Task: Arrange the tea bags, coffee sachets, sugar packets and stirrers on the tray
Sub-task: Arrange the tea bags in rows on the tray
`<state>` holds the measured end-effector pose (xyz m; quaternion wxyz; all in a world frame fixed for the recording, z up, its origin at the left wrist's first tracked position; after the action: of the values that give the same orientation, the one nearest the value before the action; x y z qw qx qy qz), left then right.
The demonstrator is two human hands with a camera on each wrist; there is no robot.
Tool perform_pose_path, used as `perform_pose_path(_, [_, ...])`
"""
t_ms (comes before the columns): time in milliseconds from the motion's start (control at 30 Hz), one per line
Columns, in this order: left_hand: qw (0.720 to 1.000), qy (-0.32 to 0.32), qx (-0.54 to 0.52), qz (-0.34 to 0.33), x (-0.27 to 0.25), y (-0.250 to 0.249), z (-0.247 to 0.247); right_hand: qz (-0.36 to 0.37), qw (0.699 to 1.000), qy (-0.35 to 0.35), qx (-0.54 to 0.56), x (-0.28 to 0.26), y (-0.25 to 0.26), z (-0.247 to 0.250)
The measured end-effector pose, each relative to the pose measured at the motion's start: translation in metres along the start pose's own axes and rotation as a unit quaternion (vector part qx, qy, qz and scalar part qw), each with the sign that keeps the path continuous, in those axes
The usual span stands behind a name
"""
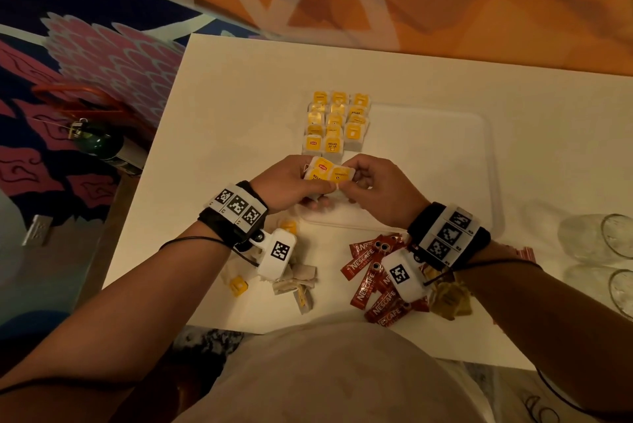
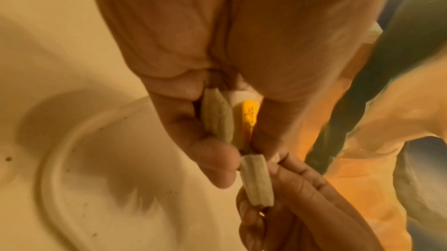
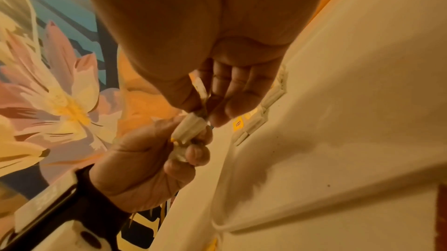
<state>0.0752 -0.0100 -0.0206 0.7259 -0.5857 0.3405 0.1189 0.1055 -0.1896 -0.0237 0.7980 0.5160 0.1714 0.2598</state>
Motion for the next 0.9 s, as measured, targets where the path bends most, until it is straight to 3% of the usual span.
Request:
perform_pose_path(133, [0.999, -0.047, 0.007, -0.002, 0.005, 0.002, 0.002, -0.035, 0.999, -0.033, 0.017, -0.001, -0.007, 0.0])
perform_pose_path(300, [0.996, -0.086, -0.033, -0.002, 0.011, 0.0, 0.002, -0.073, 0.997, -0.023, 0.005, -0.003, -0.012, 0.001])
perform_pose_path(633, [0.983, -0.06, -0.162, 0.06, 0.027, 0.008, 0.0, -0.096, 0.99, -0.089, -0.053, 0.02, -0.036, 0.02])
perform_pose_path(900, [0.982, -0.053, -0.17, 0.066, 0.027, 0.013, 0.003, -0.168, 0.977, -0.07, -0.11, 0.038, -0.054, 0.023])
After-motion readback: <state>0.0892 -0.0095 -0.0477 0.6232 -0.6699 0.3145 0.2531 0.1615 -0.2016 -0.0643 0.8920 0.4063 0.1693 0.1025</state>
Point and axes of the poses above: each hand's wrist, its own x-axis towards the middle knuckle, its own z-axis out of the back of the hand, y = z × x, the point moved 3 cm from there along x, towards the middle knuckle, and after that the axes turned 12 degrees about z, right-handed, at the moved point
